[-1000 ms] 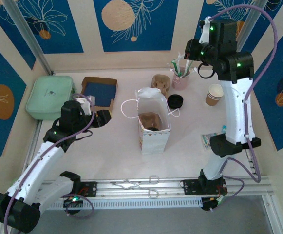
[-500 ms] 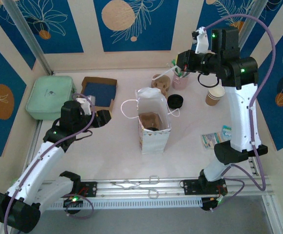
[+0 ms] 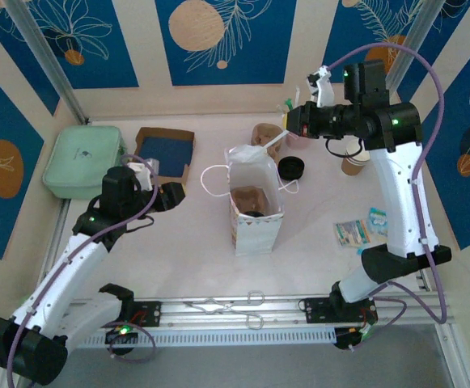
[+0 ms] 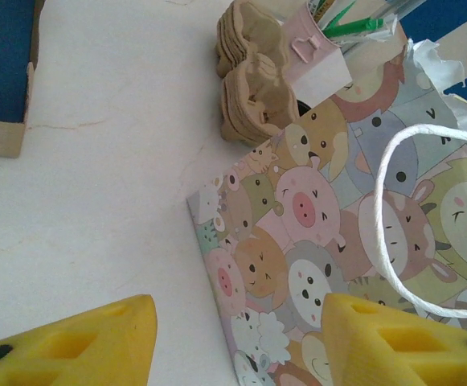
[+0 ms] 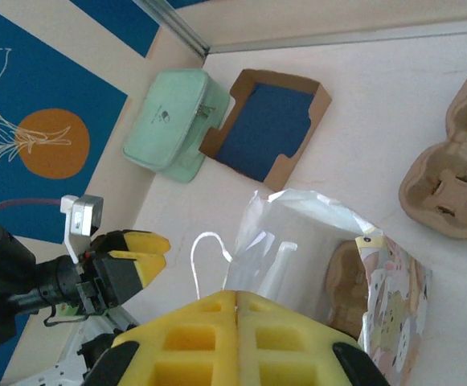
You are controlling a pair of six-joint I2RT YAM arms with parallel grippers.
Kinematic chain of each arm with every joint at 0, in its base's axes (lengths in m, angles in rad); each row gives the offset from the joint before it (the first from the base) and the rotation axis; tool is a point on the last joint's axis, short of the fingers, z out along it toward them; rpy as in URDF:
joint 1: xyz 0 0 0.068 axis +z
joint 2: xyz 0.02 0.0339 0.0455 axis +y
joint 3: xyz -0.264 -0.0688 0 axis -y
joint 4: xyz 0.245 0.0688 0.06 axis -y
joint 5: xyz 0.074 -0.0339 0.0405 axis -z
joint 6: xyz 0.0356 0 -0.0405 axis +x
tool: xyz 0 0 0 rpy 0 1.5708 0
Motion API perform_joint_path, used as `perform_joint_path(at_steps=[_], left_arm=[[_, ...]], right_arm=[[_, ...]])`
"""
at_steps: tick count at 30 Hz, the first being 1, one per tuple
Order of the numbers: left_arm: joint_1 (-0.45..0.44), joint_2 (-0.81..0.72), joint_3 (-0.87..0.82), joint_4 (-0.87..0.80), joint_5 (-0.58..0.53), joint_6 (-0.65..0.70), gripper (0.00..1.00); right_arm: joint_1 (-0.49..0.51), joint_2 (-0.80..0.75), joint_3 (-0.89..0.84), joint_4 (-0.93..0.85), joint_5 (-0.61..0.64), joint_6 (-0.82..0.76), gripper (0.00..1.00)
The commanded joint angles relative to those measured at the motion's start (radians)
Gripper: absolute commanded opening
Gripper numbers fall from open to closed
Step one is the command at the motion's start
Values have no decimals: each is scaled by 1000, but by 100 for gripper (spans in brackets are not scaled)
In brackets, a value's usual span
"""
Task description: Pack the takeout coffee
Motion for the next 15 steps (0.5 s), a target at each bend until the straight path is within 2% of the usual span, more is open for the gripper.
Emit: perform_joint_path(at_steps=[1, 15], left_arm=[[10, 5, 10, 7, 21, -13, 57], [9, 1, 5, 2, 22, -16, 56]], right_arm=[[2, -1, -27, -19, -43, -20, 0], [91, 102, -75, -19, 123, -37, 0]])
